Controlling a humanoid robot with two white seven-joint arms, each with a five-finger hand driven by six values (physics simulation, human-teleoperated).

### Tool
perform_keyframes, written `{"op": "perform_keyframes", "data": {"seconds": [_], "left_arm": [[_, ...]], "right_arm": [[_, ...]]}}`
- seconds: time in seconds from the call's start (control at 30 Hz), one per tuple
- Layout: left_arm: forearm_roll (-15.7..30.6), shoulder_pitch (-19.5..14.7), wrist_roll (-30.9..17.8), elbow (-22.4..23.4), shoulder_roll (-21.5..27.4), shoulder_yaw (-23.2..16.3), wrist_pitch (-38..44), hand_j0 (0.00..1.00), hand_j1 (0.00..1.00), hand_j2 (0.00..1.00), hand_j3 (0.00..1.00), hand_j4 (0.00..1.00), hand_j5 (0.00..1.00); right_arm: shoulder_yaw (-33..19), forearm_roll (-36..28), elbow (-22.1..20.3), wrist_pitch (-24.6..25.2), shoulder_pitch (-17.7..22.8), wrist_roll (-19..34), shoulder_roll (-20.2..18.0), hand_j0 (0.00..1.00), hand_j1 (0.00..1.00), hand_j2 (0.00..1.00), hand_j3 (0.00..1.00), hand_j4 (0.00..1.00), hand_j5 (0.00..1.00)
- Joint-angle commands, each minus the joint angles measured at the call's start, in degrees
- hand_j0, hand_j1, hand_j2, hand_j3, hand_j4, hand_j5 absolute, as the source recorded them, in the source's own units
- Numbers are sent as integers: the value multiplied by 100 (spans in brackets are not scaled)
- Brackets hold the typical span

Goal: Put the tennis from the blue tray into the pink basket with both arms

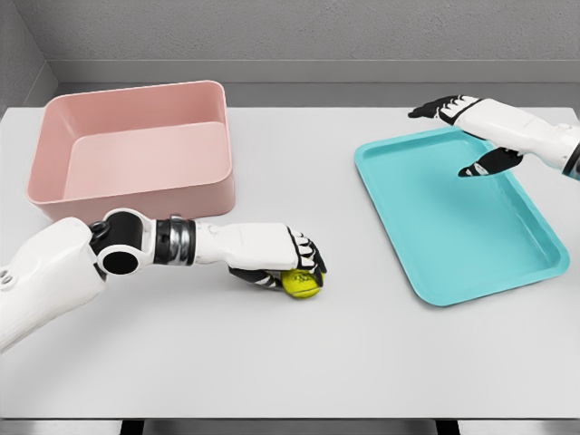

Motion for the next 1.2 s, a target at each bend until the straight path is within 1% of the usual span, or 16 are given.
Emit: {"op": "perform_keyframes", "data": {"seconds": [0.0, 0.23, 0.33, 0.53, 0.6, 0.7, 0.73, 0.77, 0.83, 0.97, 1.0, 1.17], "left_arm": [[31, 0, -1, -7, 14, 5, 6, 62, 62, 62, 62, 62, 62], [75, 0, 7, -113, 22, 75, 6, 60, 60, 60, 60, 60, 60], [119, -9, -1, -323, 154, 101, 6, 60, 60, 60, 60, 60, 60], [136, -18, -1, -403, 233, 242, 6, 60, 60, 60, 60, 60, 60], [163, -9, -1, -534, 409, 391, 6, 60, 60, 60, 60, 60, 60], [233, -18, -10, -613, 497, 418, 6, 60, 60, 60, 60, 60, 60], [233, -18, -19, -657, 515, 479, 6, 60, 60, 60, 60, 60, 60], [277, -18, -19, -692, 629, 497, 6, 60, 60, 60, 60, 60, 60], [338, -18, -37, -701, 690, 567, 6, 60, 60, 60, 60, 60, 60], [338, -35, -37, -701, 717, 585, 6, 60, 60, 60, 60, 60, 60], [347, -26, -37, -701, 726, 646, 6, 60, 60, 60, 60, 60, 60], [418, -53, -37, -728, 813, 664, 6, 60, 60, 60, 60, 60, 60]], "right_arm": [[1, -39, -10, 7, 0, -3, -7, 100, 100, 100, 100, 100, 100], [1, -39, -1, 7, 9, -3, -16, 100, 100, 100, 100, 100, 100], [-8, -39, -1, 7, 9, -3, -16, 100, 100, 100, 100, 100, 100], [-8, -39, -1, 7, 9, -3, -16, 100, 100, 100, 100, 100, 100], [-8, -39, -1, 7, 9, -3, -16, 100, 100, 100, 100, 100, 100], [-8, -39, -1, 7, 9, -3, -16, 100, 100, 100, 100, 100, 100], [-8, -39, -1, 7, 9, -3, -16, 100, 100, 100, 100, 100, 100], [-8, -39, 8, 7, 17, -3, -16, 100, 100, 100, 100, 100, 100], [-8, -31, -1, 7, 17, -3, -16, 100, 100, 100, 100, 100, 100], [-8, -39, -1, 7, 17, -3, -16, 100, 100, 100, 100, 100, 100], [-8, -39, -1, 7, 17, -3, -16, 100, 100, 100, 100, 100, 100], [1, -39, -10, 7, 17, -3, -16, 100, 100, 100, 100, 100, 100]]}}
